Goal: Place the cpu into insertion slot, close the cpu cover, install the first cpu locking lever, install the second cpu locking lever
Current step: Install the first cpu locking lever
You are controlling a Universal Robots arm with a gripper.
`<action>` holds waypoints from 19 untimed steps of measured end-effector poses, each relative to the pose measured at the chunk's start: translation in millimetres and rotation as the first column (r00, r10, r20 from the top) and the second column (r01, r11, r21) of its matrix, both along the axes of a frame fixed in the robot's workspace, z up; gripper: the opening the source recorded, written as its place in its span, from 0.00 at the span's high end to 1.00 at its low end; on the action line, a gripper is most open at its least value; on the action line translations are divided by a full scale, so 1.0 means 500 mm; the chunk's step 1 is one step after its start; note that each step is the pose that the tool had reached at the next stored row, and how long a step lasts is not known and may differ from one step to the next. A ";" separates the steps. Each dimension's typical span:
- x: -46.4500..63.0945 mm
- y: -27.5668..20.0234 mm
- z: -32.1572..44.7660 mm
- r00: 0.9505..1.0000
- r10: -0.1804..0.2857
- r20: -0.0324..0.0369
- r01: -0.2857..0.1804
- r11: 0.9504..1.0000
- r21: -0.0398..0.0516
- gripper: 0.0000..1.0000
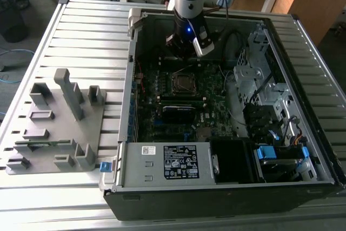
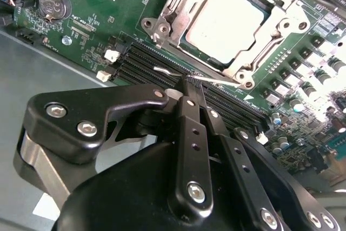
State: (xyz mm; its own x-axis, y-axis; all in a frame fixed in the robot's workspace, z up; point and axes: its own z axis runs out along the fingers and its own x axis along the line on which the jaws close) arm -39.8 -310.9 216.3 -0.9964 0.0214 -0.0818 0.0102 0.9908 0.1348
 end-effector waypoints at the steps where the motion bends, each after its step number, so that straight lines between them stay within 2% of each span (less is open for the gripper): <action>1: 0.001 -0.0004 0.000 1.000 0.000 0.000 0.000 1.000 0.000 0.90; 19: 0.003 -0.0007 -0.006 1.000 0.000 0.000 0.000 1.000 0.000 0.90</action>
